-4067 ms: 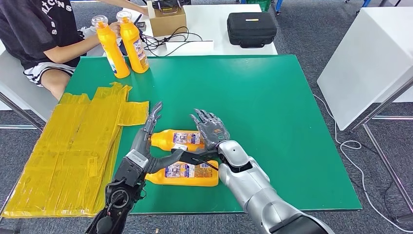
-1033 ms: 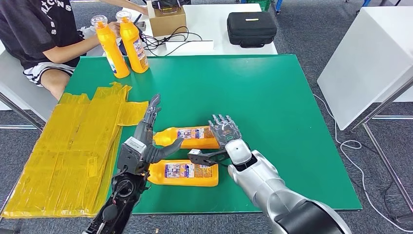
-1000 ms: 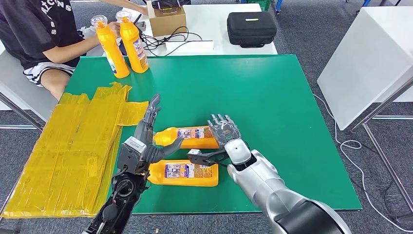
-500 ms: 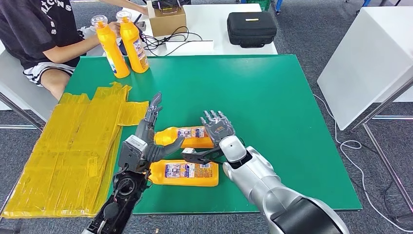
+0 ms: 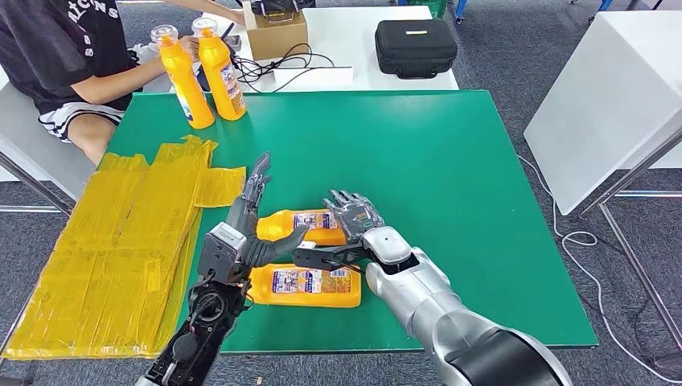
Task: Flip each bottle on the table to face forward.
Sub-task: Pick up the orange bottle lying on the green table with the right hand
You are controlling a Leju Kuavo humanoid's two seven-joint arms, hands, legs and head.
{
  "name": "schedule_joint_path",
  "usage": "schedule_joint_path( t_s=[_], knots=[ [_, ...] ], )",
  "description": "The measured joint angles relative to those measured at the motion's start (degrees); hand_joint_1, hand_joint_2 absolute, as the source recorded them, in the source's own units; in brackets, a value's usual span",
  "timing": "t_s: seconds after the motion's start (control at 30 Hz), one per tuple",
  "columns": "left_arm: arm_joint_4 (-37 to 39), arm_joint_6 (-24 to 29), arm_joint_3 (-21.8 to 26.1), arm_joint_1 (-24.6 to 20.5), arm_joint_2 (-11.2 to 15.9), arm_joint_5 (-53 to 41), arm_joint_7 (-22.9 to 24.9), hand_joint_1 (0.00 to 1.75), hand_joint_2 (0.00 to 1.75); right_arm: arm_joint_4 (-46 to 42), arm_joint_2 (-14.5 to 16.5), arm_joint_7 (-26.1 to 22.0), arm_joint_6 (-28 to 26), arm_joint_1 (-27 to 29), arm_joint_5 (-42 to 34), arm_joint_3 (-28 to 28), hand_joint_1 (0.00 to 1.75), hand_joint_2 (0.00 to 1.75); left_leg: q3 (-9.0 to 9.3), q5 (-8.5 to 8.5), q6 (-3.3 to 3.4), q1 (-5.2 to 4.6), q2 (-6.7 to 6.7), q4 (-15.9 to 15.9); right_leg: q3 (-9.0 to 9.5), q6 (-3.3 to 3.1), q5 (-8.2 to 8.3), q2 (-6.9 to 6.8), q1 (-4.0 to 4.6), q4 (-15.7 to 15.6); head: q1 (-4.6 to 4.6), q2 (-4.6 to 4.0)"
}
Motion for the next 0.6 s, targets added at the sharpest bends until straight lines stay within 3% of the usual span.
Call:
schedule_joint_path(
  t_s=[0.2, 0.6],
  knots=[
    [0.0, -0.7, -0.1, -0.1, -0.5, -0.4, 0.0, 0.0, 1.75, 0.0, -0.4, -1.9, 2.4, 0.3, -3.0, -4.6, 0.0, 1.75, 0.0, 0.0, 0.0, -0.01, 0.01, 0.0, 0.0, 0.0, 0.0, 0.0, -0.02, 0.0, -0.01, 0.0],
    [0.1, -1.1, -0.1, -0.3, -0.9, -0.9, -0.1, 0.0, 1.75, 0.0, -0.9, -2.2, 4.2, 0.8, -3.8, -7.1, 0.0, 1.75, 0.0, 0.0, 0.0, 0.0, 0.01, 0.0, -0.01, 0.0, 0.0, 0.0, 0.01, 0.0, -0.01, 0.0]
  ],
)
